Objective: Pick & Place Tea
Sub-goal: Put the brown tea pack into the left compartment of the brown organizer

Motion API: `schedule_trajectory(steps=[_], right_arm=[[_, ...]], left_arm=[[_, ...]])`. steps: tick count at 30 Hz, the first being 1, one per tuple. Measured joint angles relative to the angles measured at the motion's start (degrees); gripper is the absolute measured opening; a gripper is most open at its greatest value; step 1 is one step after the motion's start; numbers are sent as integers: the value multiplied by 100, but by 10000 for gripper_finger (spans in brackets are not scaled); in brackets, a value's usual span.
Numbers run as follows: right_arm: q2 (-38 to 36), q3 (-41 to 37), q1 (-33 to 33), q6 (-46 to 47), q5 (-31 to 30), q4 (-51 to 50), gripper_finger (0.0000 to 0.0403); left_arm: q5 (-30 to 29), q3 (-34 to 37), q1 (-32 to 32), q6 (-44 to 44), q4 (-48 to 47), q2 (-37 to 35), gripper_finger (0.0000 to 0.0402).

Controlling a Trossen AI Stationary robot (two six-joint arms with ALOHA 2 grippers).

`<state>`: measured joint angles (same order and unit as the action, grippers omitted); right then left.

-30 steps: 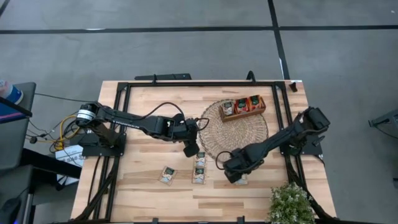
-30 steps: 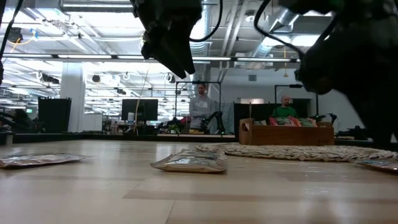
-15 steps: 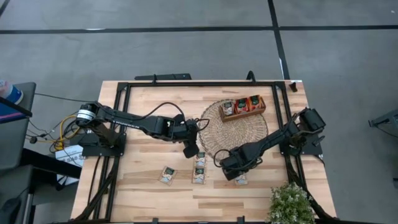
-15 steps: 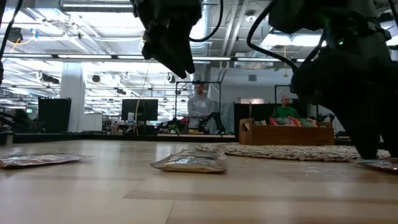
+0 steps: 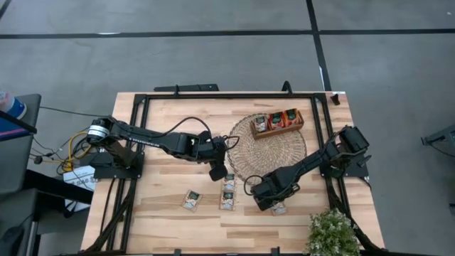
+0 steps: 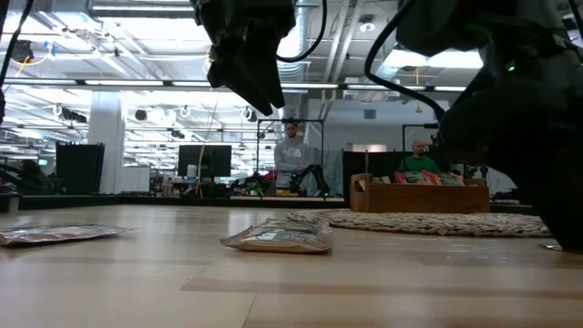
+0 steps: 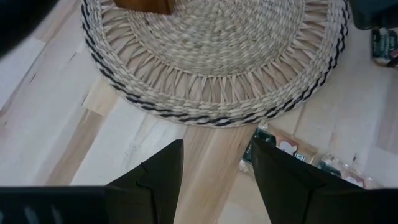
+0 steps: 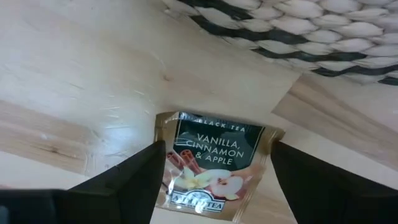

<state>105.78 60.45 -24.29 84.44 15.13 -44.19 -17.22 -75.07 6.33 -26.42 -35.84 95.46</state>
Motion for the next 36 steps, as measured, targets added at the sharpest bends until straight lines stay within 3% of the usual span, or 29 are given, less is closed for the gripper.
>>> schedule_trajectory(steps=[8, 22, 31, 36], right_arm=[[-20, -9, -7, -14, -31, -51, 269], [-100, -35, -9, -286, -51, -237, 149], [-782, -38, -7, -297, -403, -817, 85], [-788, -33, -7, -360, -458, -789, 46]], left_arm=[[70, 0, -1, -8, 63, 0, 182], [70, 0, -1, -10, 136, 0, 182], [70, 0, -1, -9, 178, 0, 182], [73, 0, -1, -10, 197, 0, 182]])
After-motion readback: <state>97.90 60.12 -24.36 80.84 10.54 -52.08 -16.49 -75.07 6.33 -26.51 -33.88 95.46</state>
